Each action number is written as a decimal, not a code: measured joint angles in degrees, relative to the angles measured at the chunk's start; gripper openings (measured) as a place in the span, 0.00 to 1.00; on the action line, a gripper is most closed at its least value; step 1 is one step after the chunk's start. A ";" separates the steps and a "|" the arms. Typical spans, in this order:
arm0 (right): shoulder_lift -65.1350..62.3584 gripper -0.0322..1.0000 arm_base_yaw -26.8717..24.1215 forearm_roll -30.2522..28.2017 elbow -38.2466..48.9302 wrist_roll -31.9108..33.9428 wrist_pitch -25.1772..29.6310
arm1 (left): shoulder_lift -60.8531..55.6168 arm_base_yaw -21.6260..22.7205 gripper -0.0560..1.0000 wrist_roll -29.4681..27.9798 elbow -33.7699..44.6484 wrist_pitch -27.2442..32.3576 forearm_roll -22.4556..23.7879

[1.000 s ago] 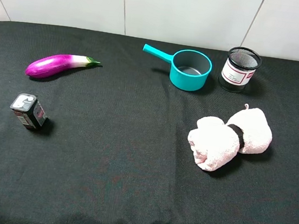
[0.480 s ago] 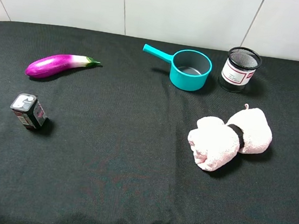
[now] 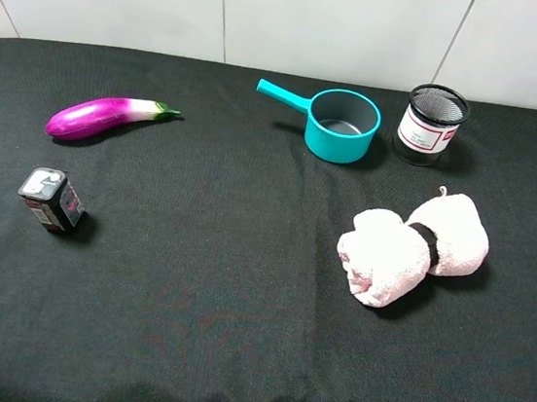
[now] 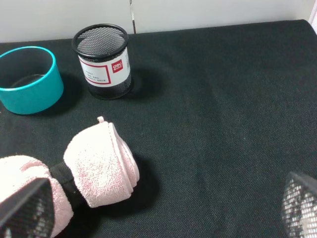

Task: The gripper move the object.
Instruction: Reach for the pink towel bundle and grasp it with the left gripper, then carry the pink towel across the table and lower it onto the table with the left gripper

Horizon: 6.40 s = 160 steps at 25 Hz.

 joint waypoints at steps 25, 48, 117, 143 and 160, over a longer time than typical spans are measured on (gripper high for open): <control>0.00 0.70 0.00 0.00 0.00 0.00 0.00 | 41.25 -4.96 0.95 8.36 -18.95 -0.22 -7.81; 0.00 0.70 0.00 0.00 0.00 0.00 0.00 | 73.39 -29.01 0.94 5.36 -45.51 -0.24 -6.92; 0.00 0.70 0.00 0.46 0.00 0.00 0.00 | 126.10 -52.56 0.93 7.64 -84.21 -16.11 -3.66; 0.00 0.70 0.00 0.63 0.00 0.00 0.00 | 128.42 -52.62 0.55 7.52 -84.44 -14.46 -3.53; 0.00 0.70 0.00 0.67 0.00 0.00 0.00 | 128.78 -52.62 0.55 6.96 -91.69 -7.75 -3.42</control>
